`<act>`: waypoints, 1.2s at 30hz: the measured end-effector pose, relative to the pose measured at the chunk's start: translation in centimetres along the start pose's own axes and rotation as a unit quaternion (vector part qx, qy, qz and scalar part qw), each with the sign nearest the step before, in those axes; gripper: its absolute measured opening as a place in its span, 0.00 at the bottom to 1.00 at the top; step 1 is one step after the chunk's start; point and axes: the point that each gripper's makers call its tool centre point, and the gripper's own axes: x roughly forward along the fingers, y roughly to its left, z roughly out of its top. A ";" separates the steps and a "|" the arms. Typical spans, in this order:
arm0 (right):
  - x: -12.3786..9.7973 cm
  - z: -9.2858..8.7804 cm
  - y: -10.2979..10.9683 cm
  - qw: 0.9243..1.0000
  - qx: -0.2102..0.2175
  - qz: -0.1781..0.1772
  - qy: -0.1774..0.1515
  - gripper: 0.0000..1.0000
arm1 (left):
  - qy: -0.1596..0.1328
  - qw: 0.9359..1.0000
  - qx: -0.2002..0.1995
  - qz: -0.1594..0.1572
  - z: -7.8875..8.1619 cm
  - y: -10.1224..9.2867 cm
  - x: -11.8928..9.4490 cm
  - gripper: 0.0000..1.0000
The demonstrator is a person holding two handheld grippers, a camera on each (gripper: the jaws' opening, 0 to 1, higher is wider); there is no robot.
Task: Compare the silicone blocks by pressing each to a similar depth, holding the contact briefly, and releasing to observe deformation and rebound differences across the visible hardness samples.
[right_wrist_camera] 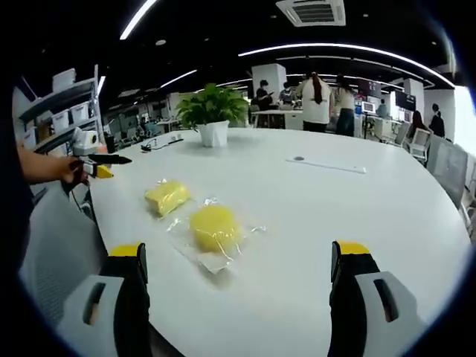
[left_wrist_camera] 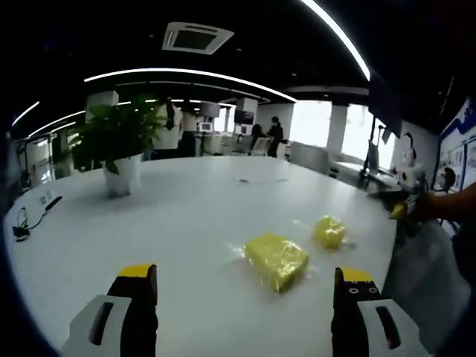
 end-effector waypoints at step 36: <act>0.3 -0.4 0.7 1.000 0.010 0.008 0.013 0.96 | 0.020 0.998 -0.054 0.026 -1.0 -1.0 -1.6 1.00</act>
